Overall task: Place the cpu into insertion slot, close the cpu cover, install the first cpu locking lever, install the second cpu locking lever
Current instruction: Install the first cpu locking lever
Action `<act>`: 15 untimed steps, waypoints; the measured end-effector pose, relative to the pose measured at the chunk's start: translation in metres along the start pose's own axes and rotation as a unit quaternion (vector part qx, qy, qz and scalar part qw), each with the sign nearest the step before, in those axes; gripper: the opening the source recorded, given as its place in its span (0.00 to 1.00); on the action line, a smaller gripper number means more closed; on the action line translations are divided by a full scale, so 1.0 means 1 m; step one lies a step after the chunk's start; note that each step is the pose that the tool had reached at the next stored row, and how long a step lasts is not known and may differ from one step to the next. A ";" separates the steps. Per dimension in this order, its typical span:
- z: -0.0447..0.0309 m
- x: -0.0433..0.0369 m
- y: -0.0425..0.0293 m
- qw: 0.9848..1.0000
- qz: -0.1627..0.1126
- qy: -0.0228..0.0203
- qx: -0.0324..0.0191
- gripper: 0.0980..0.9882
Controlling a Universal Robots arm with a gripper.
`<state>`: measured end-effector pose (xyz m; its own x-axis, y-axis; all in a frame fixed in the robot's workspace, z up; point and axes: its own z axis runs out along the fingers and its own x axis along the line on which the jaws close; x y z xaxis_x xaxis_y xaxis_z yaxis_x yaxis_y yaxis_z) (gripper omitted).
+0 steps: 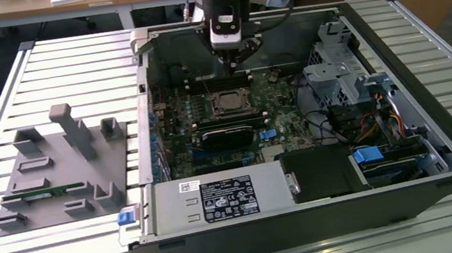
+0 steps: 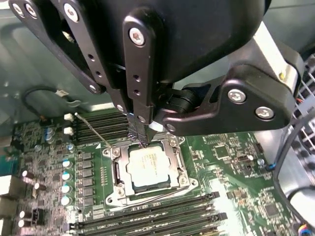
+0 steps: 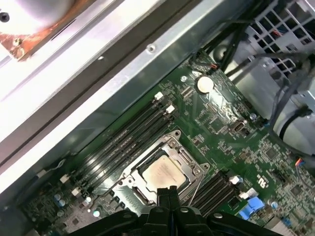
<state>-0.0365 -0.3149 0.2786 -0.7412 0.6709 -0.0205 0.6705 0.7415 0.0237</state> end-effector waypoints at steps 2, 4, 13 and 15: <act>0.0001 0.0000 0.0000 1.000 -0.017 0.000 0.000 0.01; 0.0003 0.0000 0.0000 0.999 -0.035 0.001 -0.001 0.01; 0.0007 0.0000 0.0000 0.993 -0.115 0.003 -0.002 0.01; 0.0009 0.0000 0.0000 0.991 -0.133 0.003 -0.003 0.01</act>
<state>-0.0365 -0.3149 0.2777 -0.8918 0.4520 -0.0205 0.4515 0.8919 0.0237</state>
